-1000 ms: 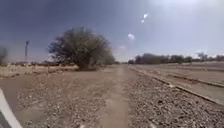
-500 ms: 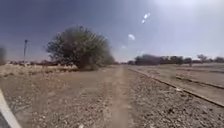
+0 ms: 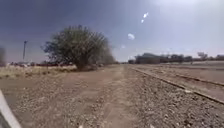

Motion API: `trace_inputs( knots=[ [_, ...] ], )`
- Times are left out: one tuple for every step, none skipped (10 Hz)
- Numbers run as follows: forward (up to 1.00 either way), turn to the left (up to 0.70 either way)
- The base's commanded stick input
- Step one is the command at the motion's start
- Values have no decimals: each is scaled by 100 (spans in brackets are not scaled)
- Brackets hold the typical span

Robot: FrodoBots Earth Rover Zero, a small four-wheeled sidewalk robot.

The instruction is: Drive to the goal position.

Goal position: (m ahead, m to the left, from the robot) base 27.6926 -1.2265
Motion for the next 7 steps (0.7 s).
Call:
trace_inputs(
  knots=[
    [70,0],
    [70,0],
    [70,0],
    [70,0],
    [70,0],
    [70,0],
    [70,0]
  ],
)
